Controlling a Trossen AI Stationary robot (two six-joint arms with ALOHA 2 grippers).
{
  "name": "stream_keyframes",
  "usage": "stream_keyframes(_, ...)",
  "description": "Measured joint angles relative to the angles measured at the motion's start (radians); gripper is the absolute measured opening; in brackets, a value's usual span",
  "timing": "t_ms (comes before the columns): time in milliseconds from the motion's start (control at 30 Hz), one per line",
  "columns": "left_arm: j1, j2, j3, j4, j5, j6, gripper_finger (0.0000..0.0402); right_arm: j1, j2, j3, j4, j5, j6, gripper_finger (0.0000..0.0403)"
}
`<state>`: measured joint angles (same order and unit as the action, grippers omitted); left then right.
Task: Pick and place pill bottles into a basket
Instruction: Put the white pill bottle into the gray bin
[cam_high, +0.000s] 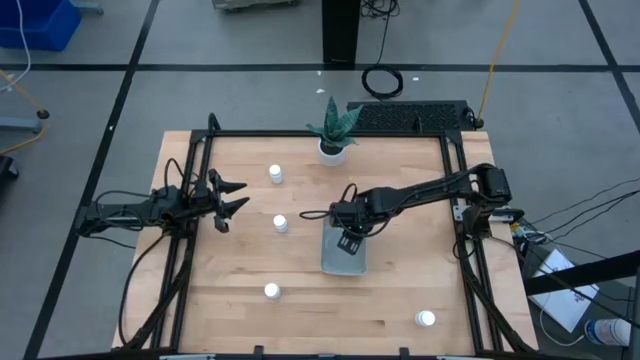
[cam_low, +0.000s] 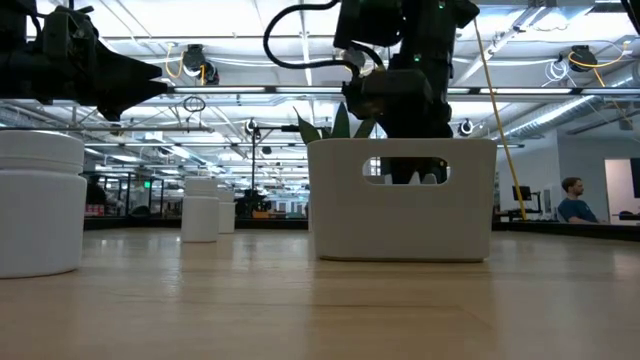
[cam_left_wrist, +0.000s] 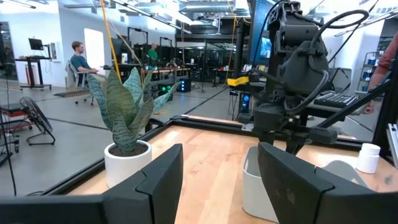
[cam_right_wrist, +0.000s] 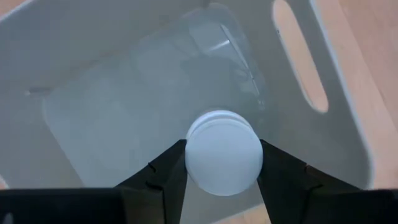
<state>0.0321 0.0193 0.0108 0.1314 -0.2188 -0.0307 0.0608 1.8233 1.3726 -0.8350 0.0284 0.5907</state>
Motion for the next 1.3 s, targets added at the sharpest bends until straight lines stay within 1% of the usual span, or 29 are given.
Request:
stream_keyframes(133,0.000,0.000,0.000,0.000,0.000,0.000,0.0212,0.000,-0.001,-0.009,0.021,0.000,0.000,0.0153)
stream_keyframes(300,0.000,0.000,0.000,0.000,0.000,0.000,0.0212,0.000,-0.001,-0.010,0.032,-0.002,0.001,0.0173)
stream_keyframes(467,0.000,0.000,0.000,0.000,0.000,0.000,0.0212,0.000,-0.001,-0.010,0.032,-0.004,0.003,0.0174)
stream_keyframes(600,0.000,0.000,0.000,0.000,0.000,0.000,0.0212,0.000,-0.001,-0.010,0.033,-0.030,0.053,0.0175)
stream_keyframes(933,0.000,0.000,0.000,0.000,0.000,0.000,0.0212,0.000,-0.001,-0.011,0.030,-0.038,0.079,0.0210)
stream_keyframes(1300,0.000,0.000,0.000,0.000,0.000,0.000,0.0212,-0.001,-0.091,-0.011,0.020,-0.032,0.102,0.0243)
